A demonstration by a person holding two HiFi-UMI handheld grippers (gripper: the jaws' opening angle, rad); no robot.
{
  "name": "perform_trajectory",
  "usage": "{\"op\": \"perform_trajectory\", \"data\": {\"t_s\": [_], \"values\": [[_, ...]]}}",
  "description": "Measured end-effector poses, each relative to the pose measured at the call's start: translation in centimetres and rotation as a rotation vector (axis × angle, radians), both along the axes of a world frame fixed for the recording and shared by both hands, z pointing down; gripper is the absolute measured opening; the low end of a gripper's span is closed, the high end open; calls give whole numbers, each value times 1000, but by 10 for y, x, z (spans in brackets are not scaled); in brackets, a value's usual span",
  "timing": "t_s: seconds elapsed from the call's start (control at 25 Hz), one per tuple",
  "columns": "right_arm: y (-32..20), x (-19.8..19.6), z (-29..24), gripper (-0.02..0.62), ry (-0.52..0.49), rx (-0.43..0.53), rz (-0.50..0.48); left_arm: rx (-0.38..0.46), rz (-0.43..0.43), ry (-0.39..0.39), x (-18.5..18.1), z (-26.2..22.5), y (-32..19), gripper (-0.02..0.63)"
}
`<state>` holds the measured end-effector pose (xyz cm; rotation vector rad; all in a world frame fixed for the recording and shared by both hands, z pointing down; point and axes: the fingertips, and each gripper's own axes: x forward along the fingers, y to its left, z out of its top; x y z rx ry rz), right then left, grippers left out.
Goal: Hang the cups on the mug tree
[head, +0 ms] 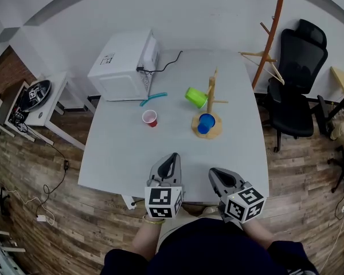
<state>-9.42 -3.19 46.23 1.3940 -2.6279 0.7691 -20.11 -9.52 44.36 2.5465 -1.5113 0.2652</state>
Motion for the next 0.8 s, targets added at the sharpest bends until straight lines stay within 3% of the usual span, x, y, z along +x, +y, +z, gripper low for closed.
{"op": "perform_trajectory", "data": {"t_s": [0.8], "values": [[-64, -101, 6, 30, 26, 1, 19, -71, 7, 24, -109, 23, -34, 20]]}}
